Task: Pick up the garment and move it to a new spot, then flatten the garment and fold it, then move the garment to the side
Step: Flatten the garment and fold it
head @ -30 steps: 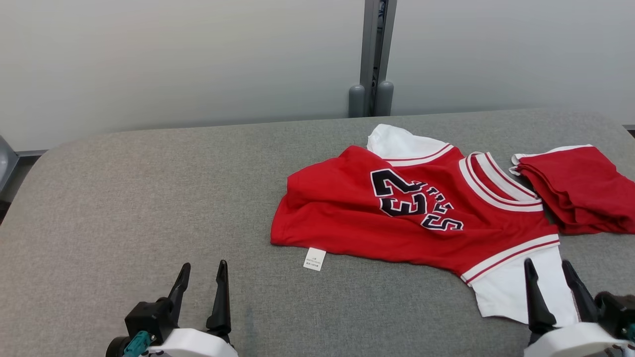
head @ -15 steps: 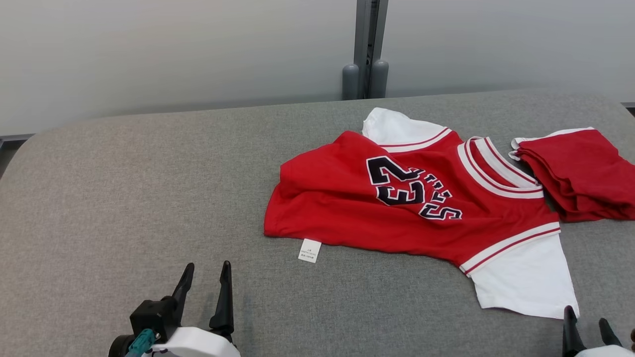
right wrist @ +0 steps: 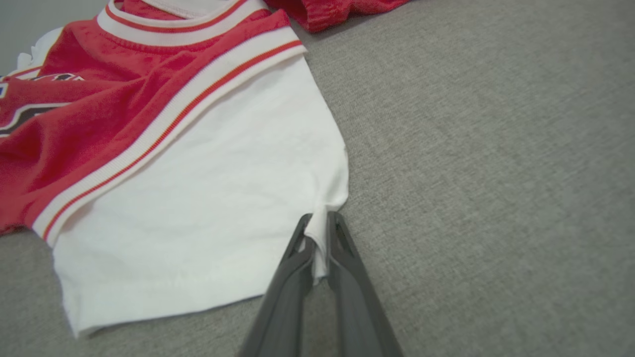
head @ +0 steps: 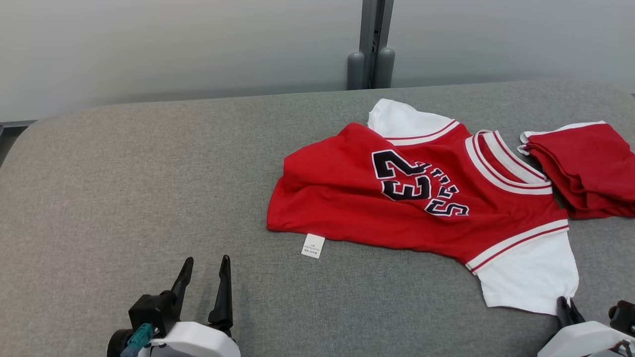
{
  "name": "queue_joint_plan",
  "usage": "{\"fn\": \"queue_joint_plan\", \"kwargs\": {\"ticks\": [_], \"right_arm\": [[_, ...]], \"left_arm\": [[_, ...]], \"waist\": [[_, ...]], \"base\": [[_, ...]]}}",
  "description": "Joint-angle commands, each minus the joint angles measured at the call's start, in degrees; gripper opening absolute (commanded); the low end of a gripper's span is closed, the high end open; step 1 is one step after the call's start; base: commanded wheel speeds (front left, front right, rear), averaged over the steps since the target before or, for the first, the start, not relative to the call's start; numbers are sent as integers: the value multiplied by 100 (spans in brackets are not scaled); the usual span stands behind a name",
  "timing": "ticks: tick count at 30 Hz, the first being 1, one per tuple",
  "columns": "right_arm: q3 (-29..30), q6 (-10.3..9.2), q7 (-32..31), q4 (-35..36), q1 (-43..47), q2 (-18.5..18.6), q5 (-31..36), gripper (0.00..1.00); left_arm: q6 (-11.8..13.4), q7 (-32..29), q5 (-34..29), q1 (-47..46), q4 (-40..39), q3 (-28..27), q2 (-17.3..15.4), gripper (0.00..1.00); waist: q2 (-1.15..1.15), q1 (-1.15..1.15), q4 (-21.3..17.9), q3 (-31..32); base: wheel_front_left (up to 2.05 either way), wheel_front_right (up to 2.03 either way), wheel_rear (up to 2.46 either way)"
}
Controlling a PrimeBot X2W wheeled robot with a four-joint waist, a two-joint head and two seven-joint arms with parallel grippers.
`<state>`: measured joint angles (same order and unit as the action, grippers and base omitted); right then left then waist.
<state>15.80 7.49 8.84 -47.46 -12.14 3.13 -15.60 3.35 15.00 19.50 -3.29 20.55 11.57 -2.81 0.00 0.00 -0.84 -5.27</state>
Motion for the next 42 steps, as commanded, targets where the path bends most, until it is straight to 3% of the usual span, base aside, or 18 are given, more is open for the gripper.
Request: {"fn": "queue_joint_plan", "kwargs": {"ticks": [1,9,15,24,30,36,42], "right_arm": [[-56,0,24,-135,-36,-30,-37,0],[-132,0,165,24,-164,-7,-353,0],[-221,0,106,706,174,47,-773,0],[-37,0,-266,1754,726,125,-810,0],[-146,0,-391,2006,724,53,-740,0],[-276,0,-416,2097,598,14,-659,0],[-398,0,-400,2103,544,1,-662,0]], "left_arm": [[-6,22,-13,-70,1,-41,-21,100],[-17,22,40,-62,-14,1,-20,100],[-139,22,284,-114,138,210,-19,100],[-347,-570,1741,-628,632,1050,-23,100],[-146,-898,2306,-1344,1300,1427,-24,100],[216,-1087,2602,-2009,2158,1691,-24,100],[275,-1153,2832,-2404,2699,1919,-24,100]], "waist": [[0,0,-16,14],[0,0,-118,55],[0,0,-237,60],[0,0,-443,-16],[0,0,-513,-97],[0,0,-639,-191],[0,0,-733,-261]], "base": [[0,0,0],[0,0,0],[0,0,0],[0,0,0],[0,0,0],[0,0,0],[0,0,0]]}}
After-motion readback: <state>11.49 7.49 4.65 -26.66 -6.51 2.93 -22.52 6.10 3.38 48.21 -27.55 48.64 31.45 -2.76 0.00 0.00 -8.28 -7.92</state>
